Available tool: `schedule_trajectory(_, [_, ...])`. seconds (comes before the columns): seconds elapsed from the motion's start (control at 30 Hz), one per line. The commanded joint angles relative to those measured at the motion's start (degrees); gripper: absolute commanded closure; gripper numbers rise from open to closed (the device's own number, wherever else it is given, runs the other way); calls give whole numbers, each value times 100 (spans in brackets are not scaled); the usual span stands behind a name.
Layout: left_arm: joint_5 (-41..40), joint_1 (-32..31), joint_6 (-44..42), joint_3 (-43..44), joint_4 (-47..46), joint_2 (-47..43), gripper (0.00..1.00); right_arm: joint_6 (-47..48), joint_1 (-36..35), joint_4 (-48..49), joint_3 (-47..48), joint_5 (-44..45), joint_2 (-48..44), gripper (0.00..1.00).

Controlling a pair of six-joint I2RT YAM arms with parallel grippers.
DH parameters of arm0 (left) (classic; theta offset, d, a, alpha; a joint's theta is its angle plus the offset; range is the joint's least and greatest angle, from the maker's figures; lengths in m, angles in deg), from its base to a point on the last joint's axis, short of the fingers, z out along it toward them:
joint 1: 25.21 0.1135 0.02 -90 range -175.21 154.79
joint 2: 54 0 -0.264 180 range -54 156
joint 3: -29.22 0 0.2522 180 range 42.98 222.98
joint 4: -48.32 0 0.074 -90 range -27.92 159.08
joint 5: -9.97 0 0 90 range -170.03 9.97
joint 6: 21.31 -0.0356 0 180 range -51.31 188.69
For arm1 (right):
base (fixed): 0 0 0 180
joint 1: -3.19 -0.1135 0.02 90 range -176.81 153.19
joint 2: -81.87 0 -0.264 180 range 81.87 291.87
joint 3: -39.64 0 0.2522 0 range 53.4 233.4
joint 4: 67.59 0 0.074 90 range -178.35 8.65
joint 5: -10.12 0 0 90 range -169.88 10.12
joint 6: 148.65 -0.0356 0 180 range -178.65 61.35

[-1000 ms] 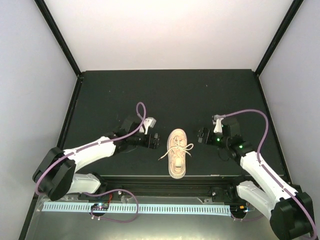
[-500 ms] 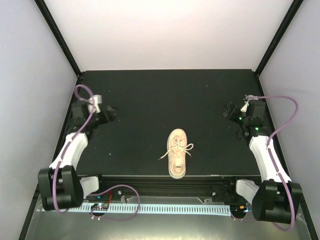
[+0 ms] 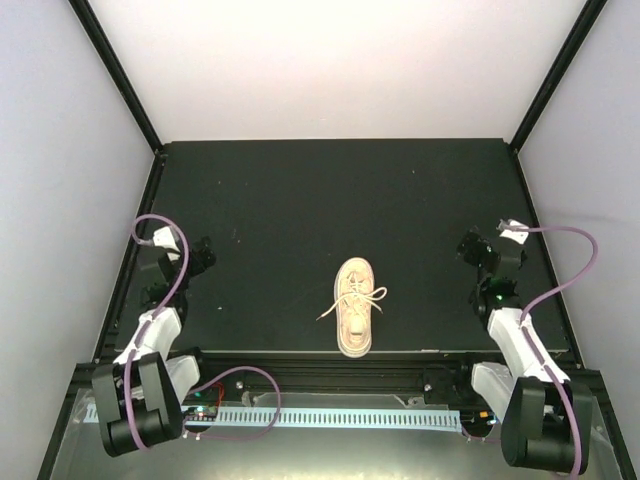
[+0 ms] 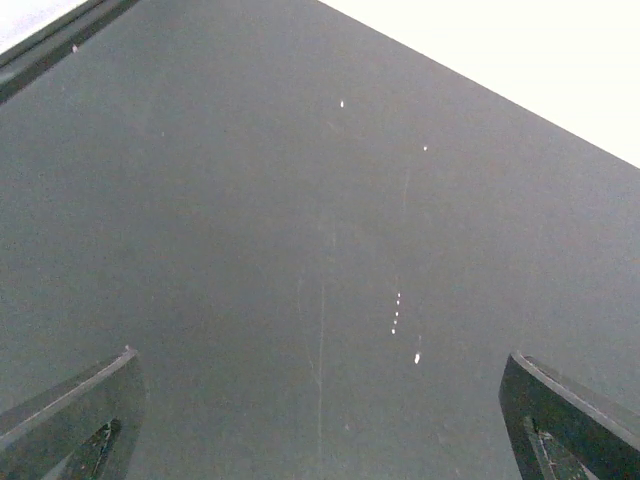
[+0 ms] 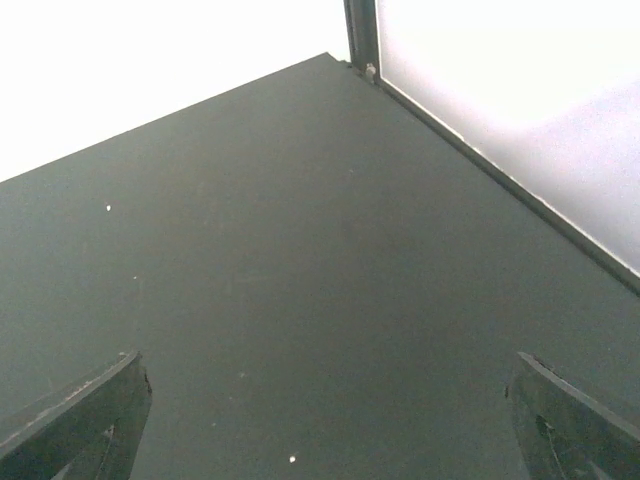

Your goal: Tie the shoes

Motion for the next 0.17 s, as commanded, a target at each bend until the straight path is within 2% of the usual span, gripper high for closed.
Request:
schedule_trajectory(0.0, [-282,-135,-317,-37,-908,212,1,205,8,1001,-55,369,209,0])
schedule_trajectory(0.13, [-344,-245,-364,0,-1020,419,1,225,12,1326,-102,285,444,0])
